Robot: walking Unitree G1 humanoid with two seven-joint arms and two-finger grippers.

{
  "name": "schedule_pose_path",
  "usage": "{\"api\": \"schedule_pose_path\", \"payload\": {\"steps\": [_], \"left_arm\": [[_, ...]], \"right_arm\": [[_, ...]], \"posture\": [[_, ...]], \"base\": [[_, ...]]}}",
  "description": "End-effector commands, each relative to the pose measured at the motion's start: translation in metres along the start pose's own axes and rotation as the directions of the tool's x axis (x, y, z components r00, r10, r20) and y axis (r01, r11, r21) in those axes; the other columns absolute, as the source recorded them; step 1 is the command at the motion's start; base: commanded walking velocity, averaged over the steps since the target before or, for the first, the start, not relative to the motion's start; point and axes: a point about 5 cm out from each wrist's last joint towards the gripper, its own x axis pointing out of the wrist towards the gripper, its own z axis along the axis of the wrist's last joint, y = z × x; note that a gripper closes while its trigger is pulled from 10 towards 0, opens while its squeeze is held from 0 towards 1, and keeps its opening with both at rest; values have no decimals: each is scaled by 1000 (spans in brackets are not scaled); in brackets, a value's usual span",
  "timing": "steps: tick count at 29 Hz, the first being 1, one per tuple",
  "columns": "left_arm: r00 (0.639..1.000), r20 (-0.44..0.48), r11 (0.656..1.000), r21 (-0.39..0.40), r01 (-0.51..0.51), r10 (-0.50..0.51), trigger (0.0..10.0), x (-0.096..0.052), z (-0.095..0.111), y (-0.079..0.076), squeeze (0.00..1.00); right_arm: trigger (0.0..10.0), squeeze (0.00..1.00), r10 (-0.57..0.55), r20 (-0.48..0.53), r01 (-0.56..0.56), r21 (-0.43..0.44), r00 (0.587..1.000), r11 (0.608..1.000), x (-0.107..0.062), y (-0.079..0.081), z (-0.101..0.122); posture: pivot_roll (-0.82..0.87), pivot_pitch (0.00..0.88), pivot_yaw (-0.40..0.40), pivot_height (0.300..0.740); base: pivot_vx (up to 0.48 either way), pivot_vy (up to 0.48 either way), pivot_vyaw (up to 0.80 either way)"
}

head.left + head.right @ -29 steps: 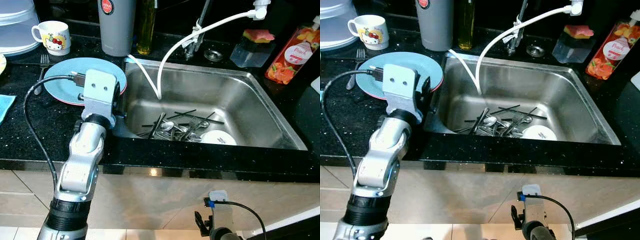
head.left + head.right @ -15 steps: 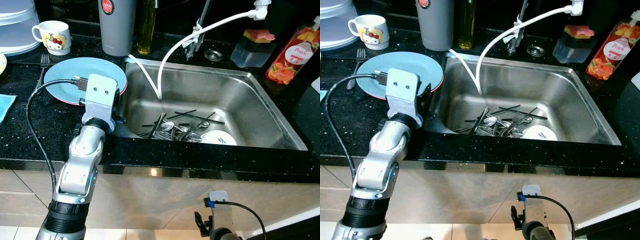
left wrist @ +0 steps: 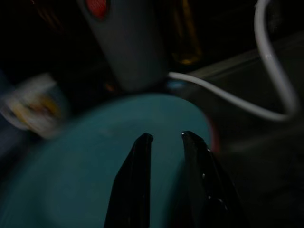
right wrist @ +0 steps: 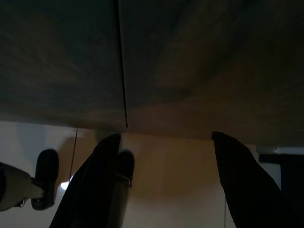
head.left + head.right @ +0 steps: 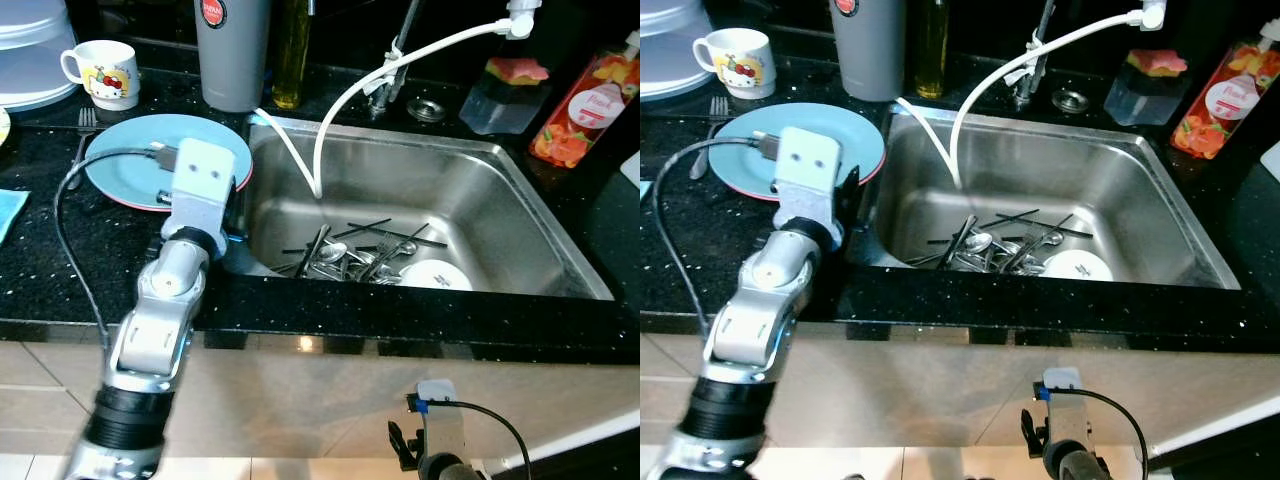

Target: Kitchen organization

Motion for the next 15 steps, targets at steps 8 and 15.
{"api": "schedule_pose_path", "payload": {"steps": [8, 15], "left_arm": [[999, 32, 975, 222, 8, -15, 10000, 4, 5, -3, 0], [997, 42, 950, 308, 48, -64, 10000, 4, 8, -5, 0]], "right_arm": [[10000, 0, -9, -25, 9, 11, 1000, 1000, -1, -1, -7], [10000, 0, -8, -26, 9, 11, 1000, 1000, 0, -1, -7]], "posture": [[187, 100, -126, 740], [190, 97, -126, 740]], "base": [[0, 0, 0], [0, 0, 0]]}}
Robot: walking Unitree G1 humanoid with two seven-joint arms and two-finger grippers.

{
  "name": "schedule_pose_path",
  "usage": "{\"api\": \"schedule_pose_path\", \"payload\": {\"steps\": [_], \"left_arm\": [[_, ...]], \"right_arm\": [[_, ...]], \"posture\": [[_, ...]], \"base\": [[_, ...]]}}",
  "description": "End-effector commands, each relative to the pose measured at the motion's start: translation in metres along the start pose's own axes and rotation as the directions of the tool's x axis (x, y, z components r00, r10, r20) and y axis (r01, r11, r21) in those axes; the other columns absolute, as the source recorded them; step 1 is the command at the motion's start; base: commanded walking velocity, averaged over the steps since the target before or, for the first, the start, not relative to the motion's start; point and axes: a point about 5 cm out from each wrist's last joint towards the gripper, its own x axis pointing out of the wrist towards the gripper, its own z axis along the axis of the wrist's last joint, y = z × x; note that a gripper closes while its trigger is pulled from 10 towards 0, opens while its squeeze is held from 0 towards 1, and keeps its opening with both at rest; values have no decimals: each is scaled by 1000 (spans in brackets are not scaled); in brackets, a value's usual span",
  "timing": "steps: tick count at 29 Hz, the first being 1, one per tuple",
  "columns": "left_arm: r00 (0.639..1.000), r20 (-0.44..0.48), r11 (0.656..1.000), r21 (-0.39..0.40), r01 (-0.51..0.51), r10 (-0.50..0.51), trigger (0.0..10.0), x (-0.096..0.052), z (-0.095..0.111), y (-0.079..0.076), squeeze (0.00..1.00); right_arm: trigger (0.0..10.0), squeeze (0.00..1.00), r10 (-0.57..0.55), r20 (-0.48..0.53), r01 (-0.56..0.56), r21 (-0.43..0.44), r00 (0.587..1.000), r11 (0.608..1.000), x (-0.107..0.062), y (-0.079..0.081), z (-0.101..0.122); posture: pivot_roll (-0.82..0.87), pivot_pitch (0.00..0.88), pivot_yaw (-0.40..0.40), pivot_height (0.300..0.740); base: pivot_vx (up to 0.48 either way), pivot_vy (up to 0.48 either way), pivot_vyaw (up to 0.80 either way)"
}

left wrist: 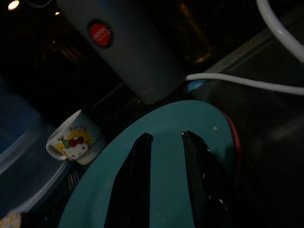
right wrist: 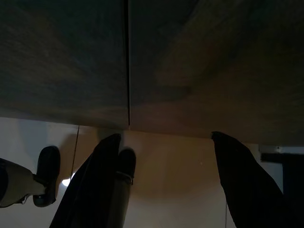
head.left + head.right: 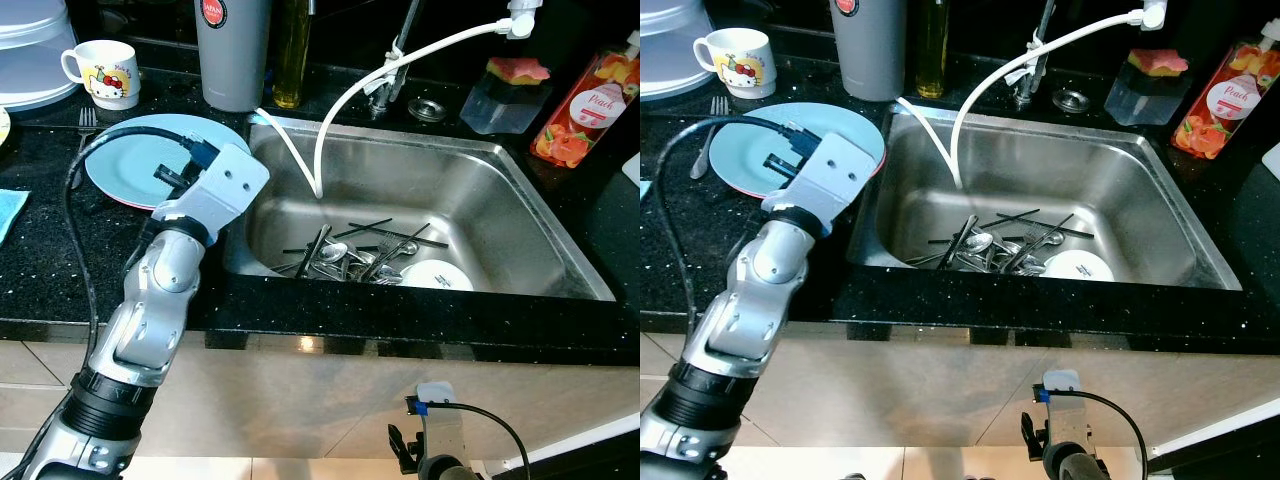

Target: Kitchen organization

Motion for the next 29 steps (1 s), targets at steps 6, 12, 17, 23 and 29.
{"api": "schedule_pose_path", "payload": {"steps": [6, 12, 17, 23, 29], "left_arm": [[940, 314, 990, 95, 106, -131, 10000, -10, 40, -15, 0], [933, 330, 986, -34, 165, -145, 10000, -14, 44, -23, 0], [967, 236, 984, -123, 130, -98, 10000, -9, 32, -20, 0], [989, 148, 954, -293, 68, -25, 10000, -4, 19, -13, 0], [996, -60, 795, -601, -88, 65, 10000, 1, 1, -3, 0]], "right_arm": [[10000, 0, -10, -16, 10, 5, 1000, 1000, 0, -3, -5], [10000, 0, -13, -9, 13, 7, 1000, 1000, 2, -4, -2], [10000, 0, -10, -6, 10, 2, 1000, 1000, 4, -3, -1], [10000, 0, -10, 5, 10, 3, 1000, 1000, 5, -3, 3], [10000, 0, -6, 10, 6, -4, 1000, 1000, 5, -3, 5]], "posture": [[190, 90, -126, 740], [193, 77, -130, 740], [193, 72, -130, 740], [195, 69, -131, 740], [193, 69, -132, 740]], "base": [[0, 0, 0], [0, 0, 0], [0, 0, 0], [0, 0, 0], [0, 0, 0]]}}
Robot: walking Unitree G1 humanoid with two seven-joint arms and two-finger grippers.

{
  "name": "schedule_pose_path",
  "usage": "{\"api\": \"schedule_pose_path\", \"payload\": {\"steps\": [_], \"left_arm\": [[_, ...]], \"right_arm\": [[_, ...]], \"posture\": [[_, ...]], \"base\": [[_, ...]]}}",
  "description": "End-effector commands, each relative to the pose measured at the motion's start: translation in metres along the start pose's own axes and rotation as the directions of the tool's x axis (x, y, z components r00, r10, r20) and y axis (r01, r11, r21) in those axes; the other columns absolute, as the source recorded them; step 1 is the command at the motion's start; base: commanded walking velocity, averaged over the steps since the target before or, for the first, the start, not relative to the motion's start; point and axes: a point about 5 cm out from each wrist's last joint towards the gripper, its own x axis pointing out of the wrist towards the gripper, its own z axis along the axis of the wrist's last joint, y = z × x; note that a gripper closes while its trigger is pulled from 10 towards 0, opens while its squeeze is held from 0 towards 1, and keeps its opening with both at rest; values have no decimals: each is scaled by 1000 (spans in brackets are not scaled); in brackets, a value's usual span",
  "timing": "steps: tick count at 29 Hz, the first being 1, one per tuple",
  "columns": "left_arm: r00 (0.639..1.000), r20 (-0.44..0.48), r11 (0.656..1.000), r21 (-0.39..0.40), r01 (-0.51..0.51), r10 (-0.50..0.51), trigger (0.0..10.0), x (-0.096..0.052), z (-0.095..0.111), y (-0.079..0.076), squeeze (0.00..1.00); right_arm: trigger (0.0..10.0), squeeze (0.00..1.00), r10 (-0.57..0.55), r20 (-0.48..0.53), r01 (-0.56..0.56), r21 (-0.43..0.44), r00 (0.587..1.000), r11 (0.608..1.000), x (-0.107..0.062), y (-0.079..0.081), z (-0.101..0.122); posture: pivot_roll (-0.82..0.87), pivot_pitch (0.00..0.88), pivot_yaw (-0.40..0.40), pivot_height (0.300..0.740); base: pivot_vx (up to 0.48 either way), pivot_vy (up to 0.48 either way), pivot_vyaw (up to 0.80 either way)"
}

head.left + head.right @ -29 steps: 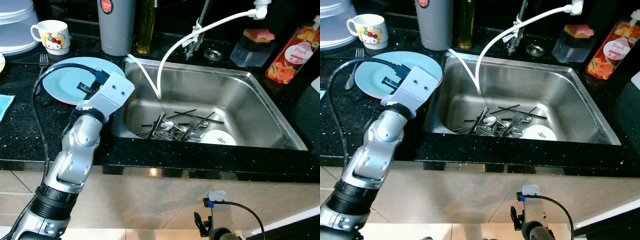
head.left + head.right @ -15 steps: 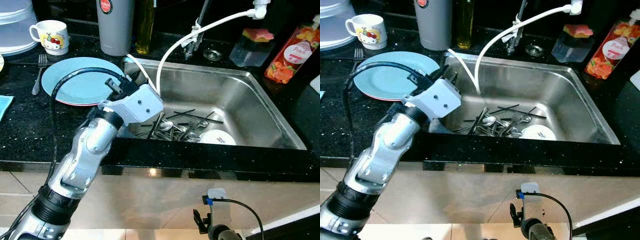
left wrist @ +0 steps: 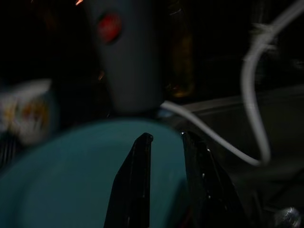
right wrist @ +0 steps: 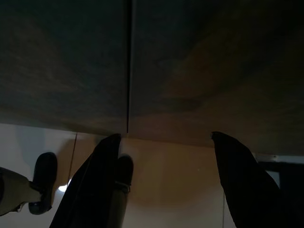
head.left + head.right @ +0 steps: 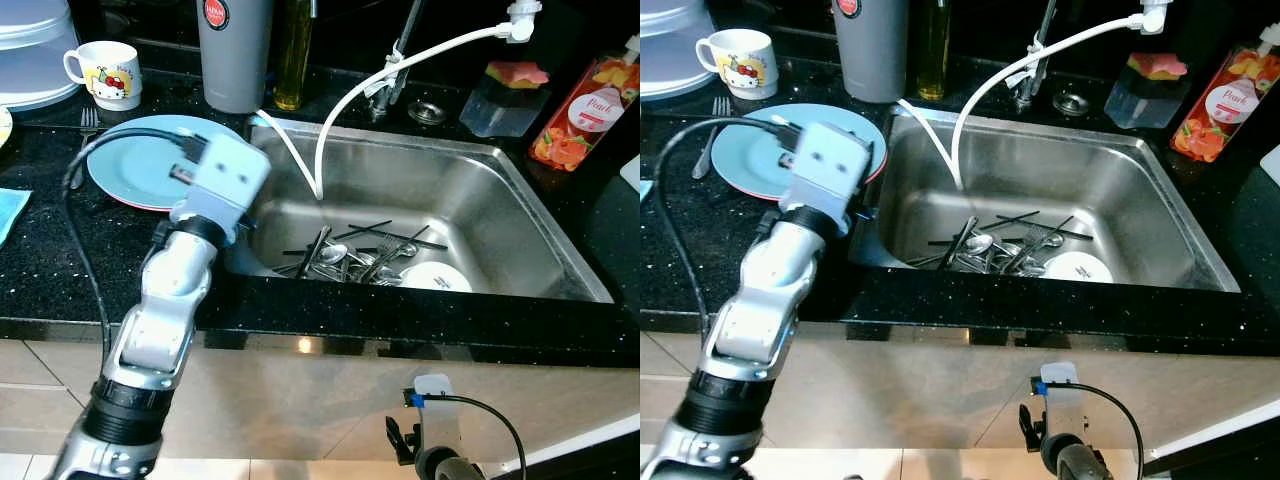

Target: Kitchen organization

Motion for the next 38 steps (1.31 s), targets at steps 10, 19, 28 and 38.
{"api": "schedule_pose_path", "payload": {"steps": [10, 19, 28, 38], "left_arm": [[939, -197, 932, -177, -316, 281, 10000, 7, -20, 37, 0], [970, -161, 948, -233, -216, 182, 10000, 12, -10, 26, 0], [991, -68, 969, -211, -127, 115, 10000, 16, 6, 14, 0], [995, -47, 975, -197, -100, 93, 10000, 18, 9, 12, 0]], "right_arm": [[10000, 0, -13, 0, 13, 12, 1000, 1000, -1, -2, 1], [10000, 0, -14, -8, 14, 12, 1000, 1000, -3, 0, -2], [10000, 0, -18, -7, 18, 12, 1000, 1000, -1, -1, -1], [10000, 0, -40, 37, 39, 33, 999, 999, 2, -5, 12]], "posture": [[192, 78, -131, 740], [185, 82, -129, 740], [185, 84, -130, 740], [191, 92, -133, 740]], "base": [[0, 0, 0], [0, 0, 0], [0, 0, 0], [0, 0, 0]]}}
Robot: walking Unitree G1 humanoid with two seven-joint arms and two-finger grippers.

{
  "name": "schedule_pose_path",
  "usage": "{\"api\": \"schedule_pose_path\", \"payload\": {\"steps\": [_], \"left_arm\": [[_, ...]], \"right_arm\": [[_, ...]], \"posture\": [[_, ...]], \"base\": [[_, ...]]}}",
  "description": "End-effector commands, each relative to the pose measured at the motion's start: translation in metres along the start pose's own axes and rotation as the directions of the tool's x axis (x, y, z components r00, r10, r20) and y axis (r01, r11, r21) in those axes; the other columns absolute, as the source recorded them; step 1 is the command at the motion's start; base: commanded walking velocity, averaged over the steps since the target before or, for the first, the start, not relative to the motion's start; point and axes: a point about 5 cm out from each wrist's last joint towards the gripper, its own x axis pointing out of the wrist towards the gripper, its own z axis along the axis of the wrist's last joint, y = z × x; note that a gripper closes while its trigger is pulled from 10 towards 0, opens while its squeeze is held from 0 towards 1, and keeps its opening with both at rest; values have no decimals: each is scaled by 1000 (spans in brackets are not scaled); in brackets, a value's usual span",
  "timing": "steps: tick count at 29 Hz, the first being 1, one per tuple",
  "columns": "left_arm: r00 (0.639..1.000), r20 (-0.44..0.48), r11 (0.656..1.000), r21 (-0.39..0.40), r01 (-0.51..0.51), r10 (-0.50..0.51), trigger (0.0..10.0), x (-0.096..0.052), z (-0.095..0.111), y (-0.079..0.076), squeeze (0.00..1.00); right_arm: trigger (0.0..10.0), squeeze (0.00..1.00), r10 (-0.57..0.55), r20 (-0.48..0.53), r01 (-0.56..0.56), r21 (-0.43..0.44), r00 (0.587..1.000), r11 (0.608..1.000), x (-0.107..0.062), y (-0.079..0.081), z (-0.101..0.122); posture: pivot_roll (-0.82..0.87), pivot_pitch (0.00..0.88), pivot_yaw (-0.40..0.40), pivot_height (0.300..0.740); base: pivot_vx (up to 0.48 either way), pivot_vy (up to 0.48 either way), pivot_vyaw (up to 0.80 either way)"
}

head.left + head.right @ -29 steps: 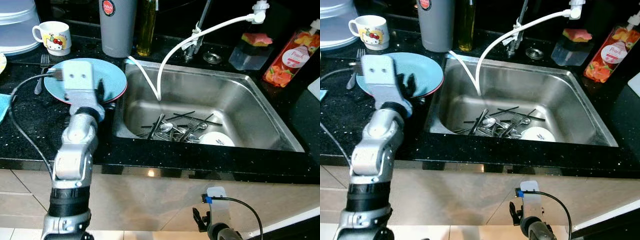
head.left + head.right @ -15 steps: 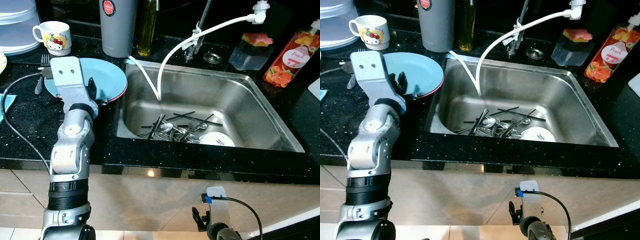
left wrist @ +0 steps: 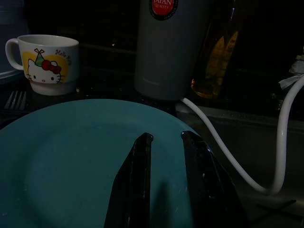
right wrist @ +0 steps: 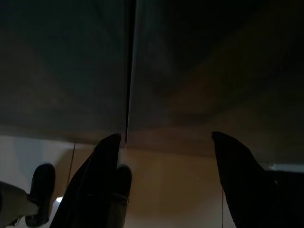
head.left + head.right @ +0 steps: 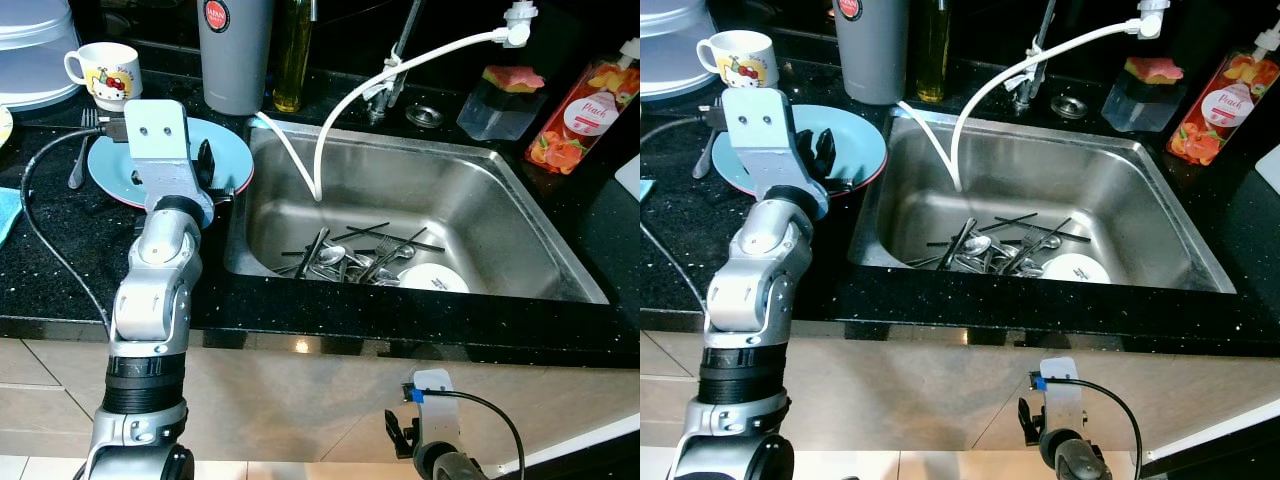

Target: Kitchen organization

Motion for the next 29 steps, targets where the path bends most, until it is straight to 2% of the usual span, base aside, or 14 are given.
{"api": "schedule_pose_path", "payload": {"steps": [1, 29], "left_arm": [[999, 22, 999, 12, 30, -30, 10000, 0, 5, -5, 0], [999, 20, 999, 10, 41, -41, 10000, -2, 2, -8, 0]], "right_arm": [[10000, 0, -27, -1, 27, 25, 1000, 999, -1, -6, 1], [10000, 0, -22, 30, 21, 32, 999, 999, 1, -5, 12]], "posture": [[190, 92, -133, 740], [188, 77, -140, 740]], "base": [[0, 0, 0], [0, 0, 0]]}}
